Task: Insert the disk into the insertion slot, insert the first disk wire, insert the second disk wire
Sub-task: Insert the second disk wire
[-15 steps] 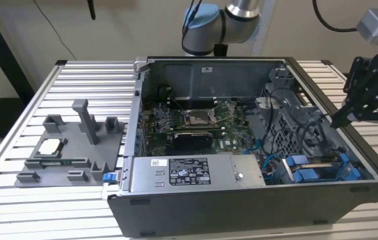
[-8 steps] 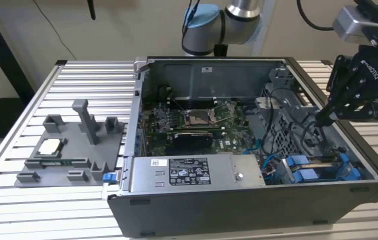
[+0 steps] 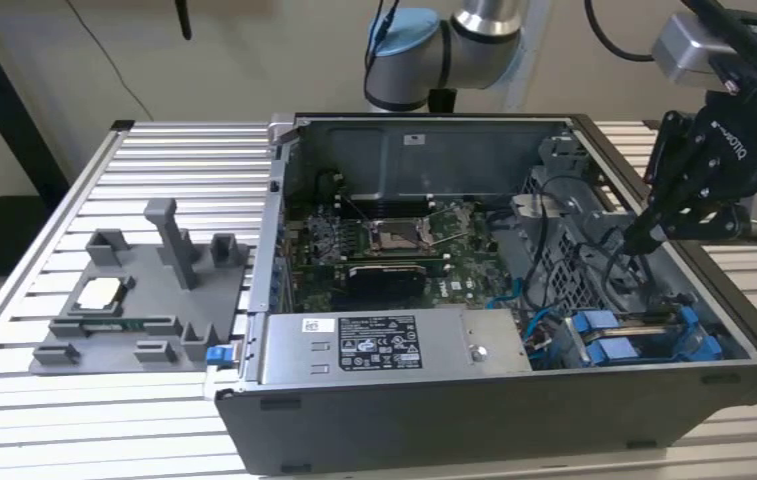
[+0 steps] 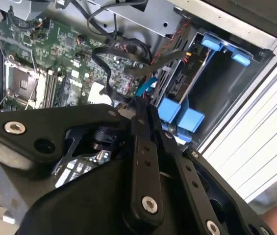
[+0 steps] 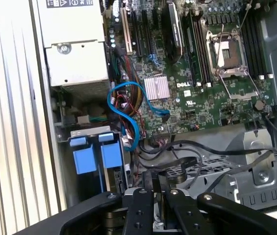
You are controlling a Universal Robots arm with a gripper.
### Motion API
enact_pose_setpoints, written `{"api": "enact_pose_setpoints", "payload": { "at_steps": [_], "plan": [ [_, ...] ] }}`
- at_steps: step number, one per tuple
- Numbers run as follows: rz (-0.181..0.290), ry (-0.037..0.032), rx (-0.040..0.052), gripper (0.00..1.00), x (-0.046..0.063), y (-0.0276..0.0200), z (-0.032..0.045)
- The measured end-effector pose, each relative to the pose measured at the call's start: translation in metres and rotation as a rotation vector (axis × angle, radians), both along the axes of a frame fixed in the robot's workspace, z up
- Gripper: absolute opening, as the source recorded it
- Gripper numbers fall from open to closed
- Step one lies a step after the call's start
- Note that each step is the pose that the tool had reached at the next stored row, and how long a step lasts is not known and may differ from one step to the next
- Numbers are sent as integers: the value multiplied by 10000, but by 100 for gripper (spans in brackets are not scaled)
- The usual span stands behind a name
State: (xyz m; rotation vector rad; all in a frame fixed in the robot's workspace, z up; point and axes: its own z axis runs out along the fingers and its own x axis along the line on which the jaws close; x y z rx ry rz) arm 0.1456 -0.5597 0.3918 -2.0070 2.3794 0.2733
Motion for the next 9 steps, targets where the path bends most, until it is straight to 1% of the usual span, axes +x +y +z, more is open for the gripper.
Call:
{"api": "enact_pose_setpoints", "payload": {
  "at_steps": [1, 4, 5, 6, 7, 9],
  "plan": [
    [1, 0, -78, 16, 0, 0, -2],
    [6, -1, -492, 16, -2, 1, -8],
    [4, -11, -578, 16, -7, 3, -14],
    [4, -38, -614, 16, -15, 4, -23],
    [8, -86, -619, 16, -29, 4, -32],
    [18, -219, -620, 16, -67, 5, -52]
  ]
}}
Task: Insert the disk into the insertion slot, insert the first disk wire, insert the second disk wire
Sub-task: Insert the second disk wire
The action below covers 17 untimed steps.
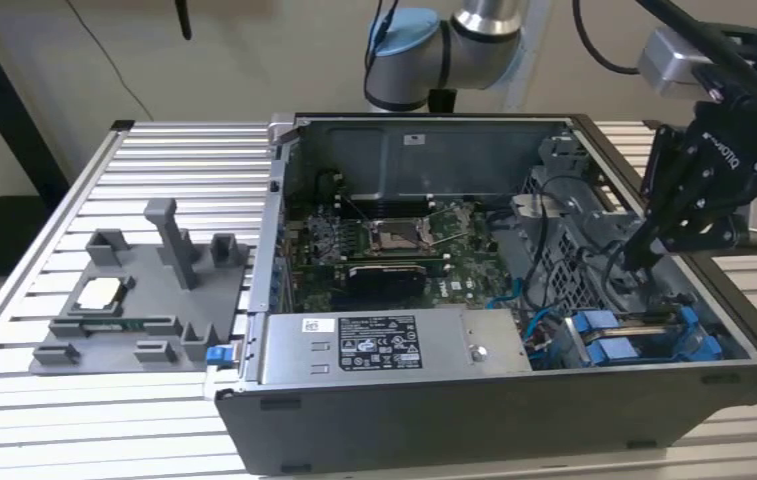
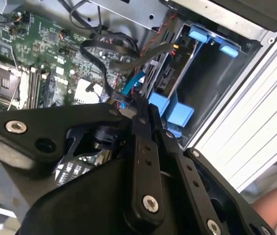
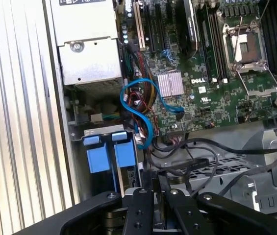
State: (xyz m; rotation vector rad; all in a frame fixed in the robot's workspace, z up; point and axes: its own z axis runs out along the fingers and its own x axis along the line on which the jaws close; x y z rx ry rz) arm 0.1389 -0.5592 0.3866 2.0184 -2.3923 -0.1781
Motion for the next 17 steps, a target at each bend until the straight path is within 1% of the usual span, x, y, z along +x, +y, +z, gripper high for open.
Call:
{"api": "enact_pose_setpoints", "payload": {
  "at_steps": [3, 5, 11, 13, 14, 17],
  "plan": [
    [51, -218, -1, 16, -33, 0, -22],
    [106, -344, 1, 16, -49, -1, -36],
    [271, -669, 1, 16, -109, -1, -81],
    [341, -742, 3, 16, -119, -1, -92],
    [379, -763, 2, 16, -120, -5, -95],
    [475, -781, 6, 16, -121, -33, -99]
  ]
}}
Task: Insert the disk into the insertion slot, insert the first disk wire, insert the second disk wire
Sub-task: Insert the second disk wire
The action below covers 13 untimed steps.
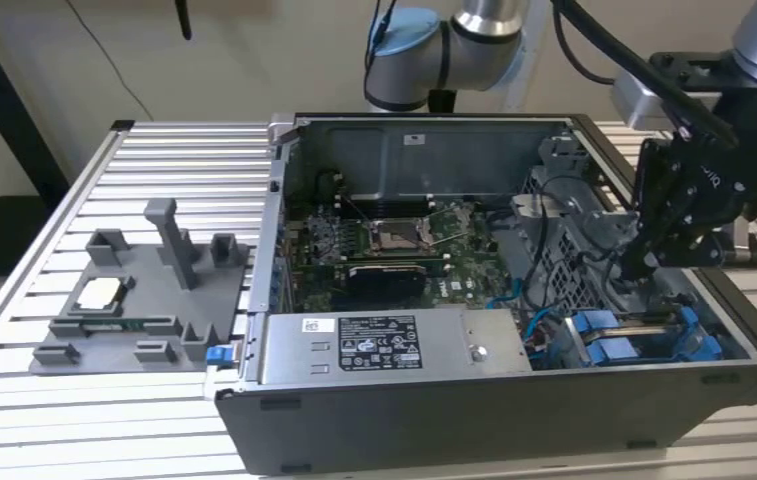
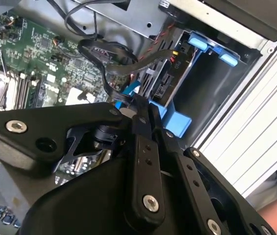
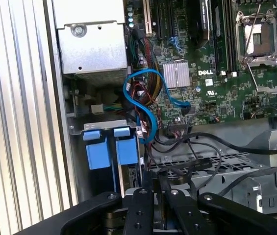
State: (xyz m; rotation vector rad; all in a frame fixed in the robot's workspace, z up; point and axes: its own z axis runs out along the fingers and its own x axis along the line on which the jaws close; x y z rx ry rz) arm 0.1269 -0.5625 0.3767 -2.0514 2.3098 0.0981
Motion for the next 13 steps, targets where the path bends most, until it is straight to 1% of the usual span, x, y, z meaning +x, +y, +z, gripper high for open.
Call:
{"api": "enact_pose_setpoints", "payload": {
  "at_steps": [5, 6, 7, 8, 11, 12, 13],
  "plan": [
    [103, -2, 0, 16, -2, -87, -1],
    [128, -3, -2, 16, -1, -97, -2],
    [152, -27, -3, 16, -2, -101, -4],
    [176, -90, -6, 16, -3, -104, -7],
    [255, -353, -10, 16, -5, -108, -15],
    [273, -430, -12, 16, -5, -114, -18],
    [282, -475, -14, 16, -7, -123, -25]
  ]
}}
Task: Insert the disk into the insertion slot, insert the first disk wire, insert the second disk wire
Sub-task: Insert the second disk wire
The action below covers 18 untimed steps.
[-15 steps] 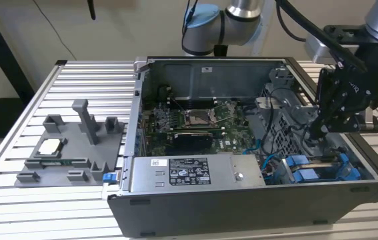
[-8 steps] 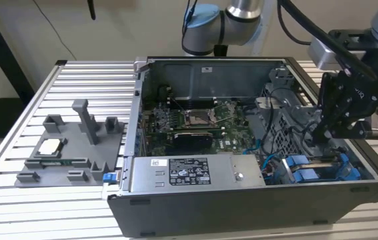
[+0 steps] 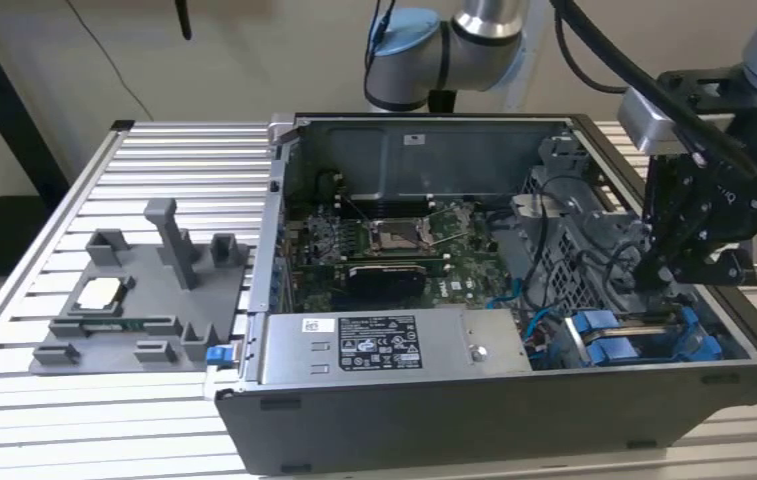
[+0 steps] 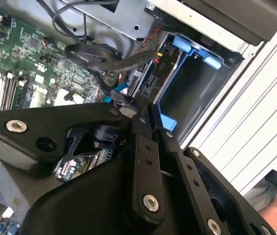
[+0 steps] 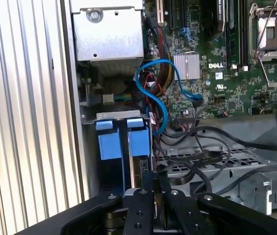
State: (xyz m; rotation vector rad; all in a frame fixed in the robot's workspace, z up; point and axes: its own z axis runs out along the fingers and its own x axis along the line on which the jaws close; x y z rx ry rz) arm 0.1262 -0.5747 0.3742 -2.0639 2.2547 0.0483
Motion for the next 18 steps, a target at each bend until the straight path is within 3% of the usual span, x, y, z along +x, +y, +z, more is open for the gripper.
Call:
{"api": "enact_pose_setpoints", "payload": {
  "at_steps": [5, 10, 12, 16, 18],
  "plan": [
    [47, -112, 1, 16, -3, -33, -55],
    [201, -156, -3, 16, -3, -41, -122],
    [301, -224, -5, 16, -4, -41, -137],
    [429, -430, -4, 16, -3, -42, -162],
    [457, -464, -8, 16, -2, -42, -169]
  ]
}}
